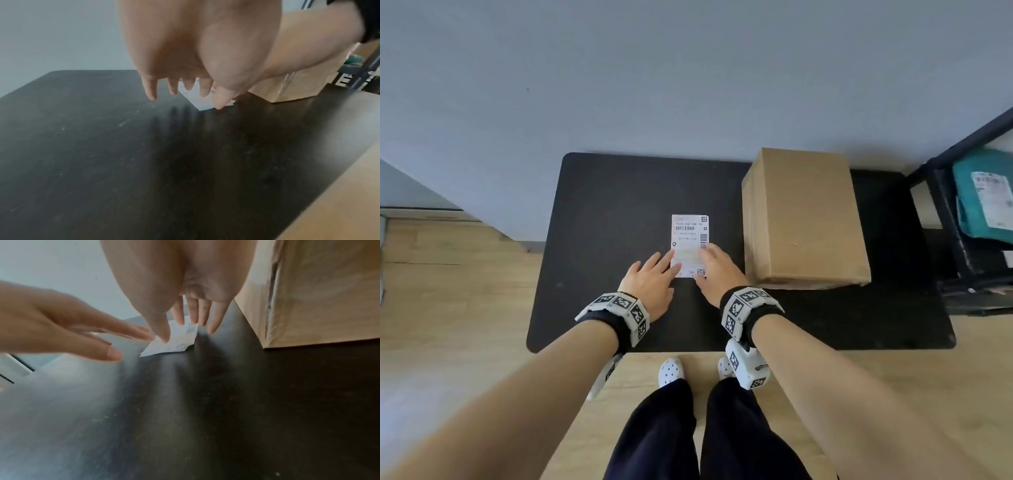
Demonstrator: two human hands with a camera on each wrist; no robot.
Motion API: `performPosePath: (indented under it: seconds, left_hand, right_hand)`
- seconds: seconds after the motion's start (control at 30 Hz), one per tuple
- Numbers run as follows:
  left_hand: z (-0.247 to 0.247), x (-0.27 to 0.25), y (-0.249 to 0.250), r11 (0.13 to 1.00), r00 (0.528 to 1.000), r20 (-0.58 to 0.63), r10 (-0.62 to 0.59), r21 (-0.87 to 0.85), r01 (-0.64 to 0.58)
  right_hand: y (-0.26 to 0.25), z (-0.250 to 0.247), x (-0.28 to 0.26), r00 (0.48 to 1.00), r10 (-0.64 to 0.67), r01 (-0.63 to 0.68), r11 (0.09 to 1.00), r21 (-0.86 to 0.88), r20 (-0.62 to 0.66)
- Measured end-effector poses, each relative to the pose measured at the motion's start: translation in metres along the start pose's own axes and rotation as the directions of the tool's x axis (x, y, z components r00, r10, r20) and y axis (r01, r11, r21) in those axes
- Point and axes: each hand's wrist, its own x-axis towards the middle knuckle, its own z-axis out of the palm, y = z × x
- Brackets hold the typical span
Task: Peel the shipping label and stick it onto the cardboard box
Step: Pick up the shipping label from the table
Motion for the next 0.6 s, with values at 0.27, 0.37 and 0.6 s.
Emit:
performPosePath:
  seconds: [0.27,0.37,0.6]
  left_hand:
    - [0.027,-0.013,-0.017,0.986,0.995,0.074,0.064,0.152,-0.075]
    - [0.028,-0.019,-0.021,0.980,0.993,0.073,0.097,0.166,-0.108]
    - [0.027,-0.020,-0.024,0.977,0.988,0.059,0.143,0.152,-0.151]
  right_hand:
    - [-0.003,-0.004,0.010,0.999,0.029,-0.030,0.999,-0.023,-0.023]
    - [-0.004,-0.005,0.018,0.998,0.036,-0.036,0.999,-0.007,-0.047]
    - [-0.004,-0.010,0.030,0.997,0.072,-0.072,0.997,0.004,-0.010]
